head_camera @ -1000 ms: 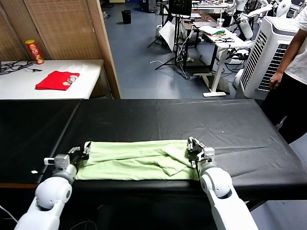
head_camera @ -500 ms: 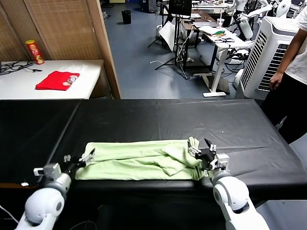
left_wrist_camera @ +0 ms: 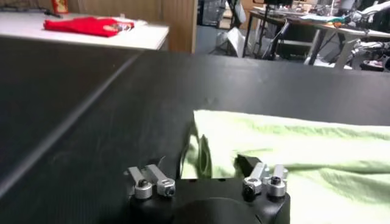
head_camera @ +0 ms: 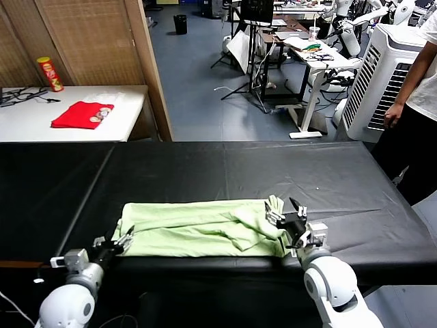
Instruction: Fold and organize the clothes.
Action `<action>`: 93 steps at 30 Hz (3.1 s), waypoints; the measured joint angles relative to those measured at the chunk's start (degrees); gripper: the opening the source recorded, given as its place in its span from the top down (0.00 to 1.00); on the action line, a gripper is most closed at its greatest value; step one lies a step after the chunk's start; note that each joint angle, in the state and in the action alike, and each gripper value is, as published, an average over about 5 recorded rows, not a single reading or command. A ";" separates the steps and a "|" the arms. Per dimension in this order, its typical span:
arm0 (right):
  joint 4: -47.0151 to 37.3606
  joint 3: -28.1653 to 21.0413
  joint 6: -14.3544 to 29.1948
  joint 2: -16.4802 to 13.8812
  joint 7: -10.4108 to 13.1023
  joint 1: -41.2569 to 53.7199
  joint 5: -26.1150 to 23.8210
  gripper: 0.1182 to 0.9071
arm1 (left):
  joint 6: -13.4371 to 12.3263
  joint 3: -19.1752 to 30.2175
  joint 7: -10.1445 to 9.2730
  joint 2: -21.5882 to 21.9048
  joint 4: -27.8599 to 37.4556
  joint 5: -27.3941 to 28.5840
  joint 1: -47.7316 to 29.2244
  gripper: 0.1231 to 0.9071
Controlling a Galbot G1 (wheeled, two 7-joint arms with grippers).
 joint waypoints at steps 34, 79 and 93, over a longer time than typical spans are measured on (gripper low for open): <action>1.34 0.51 0.12 2.45 -0.47 -1.87 -2.10 0.14 | -0.51 -8.12 0.18 18.34 0.56 16.41 -1.22 0.95; 1.01 1.61 1.06 4.77 -0.92 -5.14 -5.64 0.14 | 7.38 16.49 -4.26 -7.90 -9.51 1.77 -7.86 0.95; -1.48 -3.51 3.23 3.29 -6.64 -1.47 -2.76 0.14 | 6.61 17.34 -4.36 -14.15 -10.72 -4.35 -7.44 0.21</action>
